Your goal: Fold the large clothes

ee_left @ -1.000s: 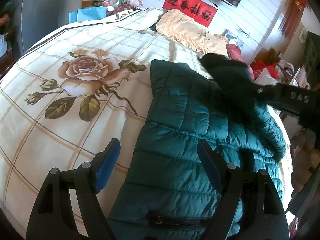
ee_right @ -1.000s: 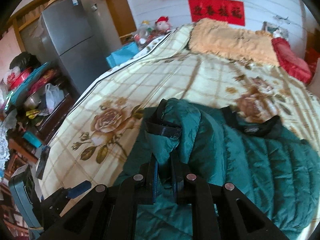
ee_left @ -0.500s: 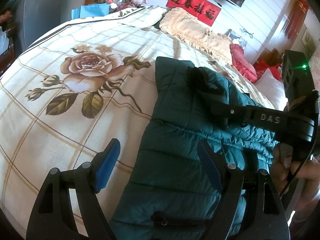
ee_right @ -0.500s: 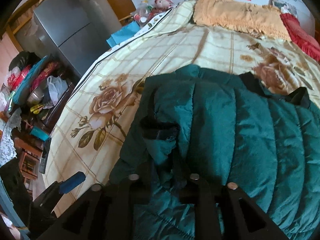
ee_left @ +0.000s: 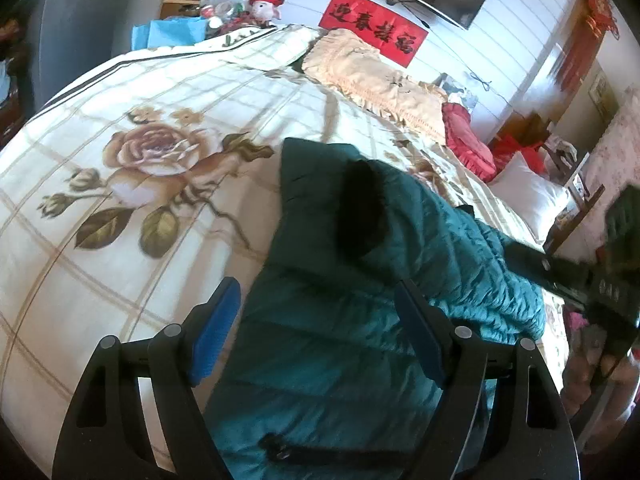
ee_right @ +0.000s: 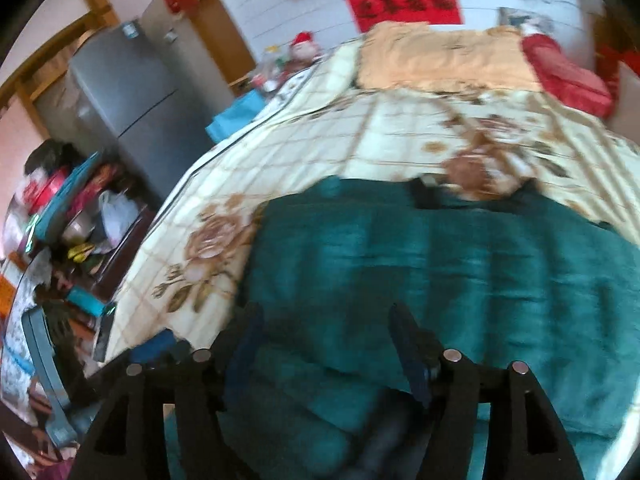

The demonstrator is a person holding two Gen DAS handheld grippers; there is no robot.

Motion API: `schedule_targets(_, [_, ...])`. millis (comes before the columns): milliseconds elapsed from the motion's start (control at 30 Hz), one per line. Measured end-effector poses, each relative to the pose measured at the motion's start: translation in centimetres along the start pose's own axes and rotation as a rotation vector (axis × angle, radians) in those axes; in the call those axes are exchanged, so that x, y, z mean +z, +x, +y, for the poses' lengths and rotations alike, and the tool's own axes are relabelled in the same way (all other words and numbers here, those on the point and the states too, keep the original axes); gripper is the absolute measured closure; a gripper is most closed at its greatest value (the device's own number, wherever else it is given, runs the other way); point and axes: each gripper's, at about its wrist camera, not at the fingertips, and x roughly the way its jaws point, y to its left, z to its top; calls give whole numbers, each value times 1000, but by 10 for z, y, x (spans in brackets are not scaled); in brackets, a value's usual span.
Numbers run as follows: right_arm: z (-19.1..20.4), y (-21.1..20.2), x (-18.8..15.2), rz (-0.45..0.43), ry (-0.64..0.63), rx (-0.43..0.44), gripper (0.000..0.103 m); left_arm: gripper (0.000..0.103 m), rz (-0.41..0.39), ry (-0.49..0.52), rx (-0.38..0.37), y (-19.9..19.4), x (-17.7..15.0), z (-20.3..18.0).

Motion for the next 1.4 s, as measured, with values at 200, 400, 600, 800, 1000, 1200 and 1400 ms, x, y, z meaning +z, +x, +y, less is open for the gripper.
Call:
schedule_targets(200, [-64, -51, -17, -36, 53, -118, 39, 23, 31, 11, 11, 30, 20, -26])
schedule_targets(400, [-122, -92, -37, -66, 152, -191, 36, 23, 65, 7, 44, 67, 37, -44])
schedule_targets(600, [-156, -111, -54, -77, 237, -201, 36, 61, 116, 34, 47, 89, 35, -57])
schedule_targets(800, [-162, -116, -53, -115, 259, -212, 35, 82, 17, 125, 43, 60, 51, -71])
schedule_targets(1000, [-144, -90, -36, -123, 216, -222, 36, 82, 34, 139, 113, 66, 44, -55])
schedule_targets(1200, [-136, -33, -26, -42, 146, -324, 35, 82, 81, 94, 120, 84, 28, -41])
schedule_targets(1400, [-142, 4, -36, -7, 84, -431, 35, 78, 94, 92, 116, 90, 29, -44])
